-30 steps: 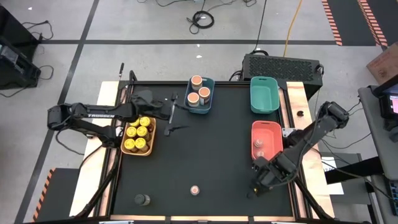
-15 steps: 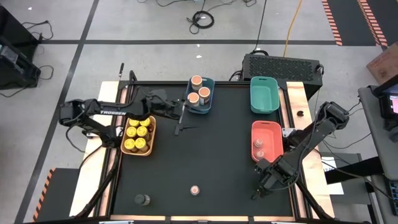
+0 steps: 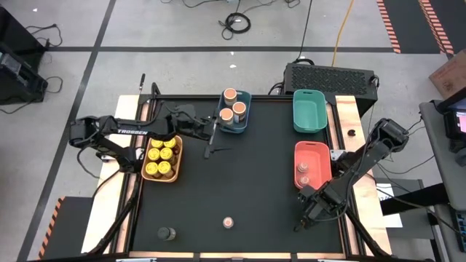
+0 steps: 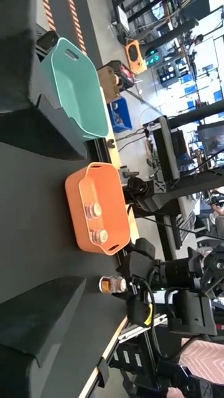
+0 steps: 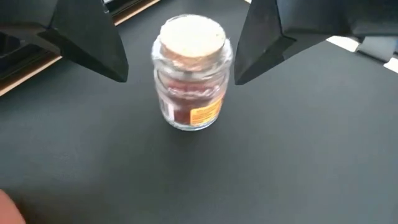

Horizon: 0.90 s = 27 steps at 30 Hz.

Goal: Sort spices by type
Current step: Put the small brown seasoning bottle into the orange bin

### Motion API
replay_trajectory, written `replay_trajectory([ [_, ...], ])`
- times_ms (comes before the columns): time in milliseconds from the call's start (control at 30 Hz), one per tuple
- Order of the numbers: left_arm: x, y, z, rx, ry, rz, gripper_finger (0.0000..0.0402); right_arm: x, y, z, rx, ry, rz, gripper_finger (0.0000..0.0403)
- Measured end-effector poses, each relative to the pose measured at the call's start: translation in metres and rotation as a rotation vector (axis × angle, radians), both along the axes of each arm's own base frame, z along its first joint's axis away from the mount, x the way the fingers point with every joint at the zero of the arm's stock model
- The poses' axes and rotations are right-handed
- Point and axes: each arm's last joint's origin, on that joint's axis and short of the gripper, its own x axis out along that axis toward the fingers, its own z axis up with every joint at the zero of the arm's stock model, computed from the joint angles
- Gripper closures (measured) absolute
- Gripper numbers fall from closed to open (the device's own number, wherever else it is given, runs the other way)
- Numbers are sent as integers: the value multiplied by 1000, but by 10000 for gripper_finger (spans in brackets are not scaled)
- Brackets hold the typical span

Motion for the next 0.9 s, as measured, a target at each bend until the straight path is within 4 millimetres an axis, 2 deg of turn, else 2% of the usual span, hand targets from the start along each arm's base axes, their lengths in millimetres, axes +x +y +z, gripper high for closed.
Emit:
replay_trajectory([
  [200, 0, 0, 0, 0, 2, 0, 81, -1, -1, -2, -2, 7, 3, 140],
  [533, 0, 0, 0, 9, 1, -1, 81, 2, 0, 3, 15, 2, -4, 251],
  [700, 0, 1, -1, 29, 6, -1, 81, 11, 1, 18, 22, -7, -22, 253],
  [900, -2, 8, -1, 24, 9, 23, 81, 25, -2, 50, 18, -17, -28, 238],
])
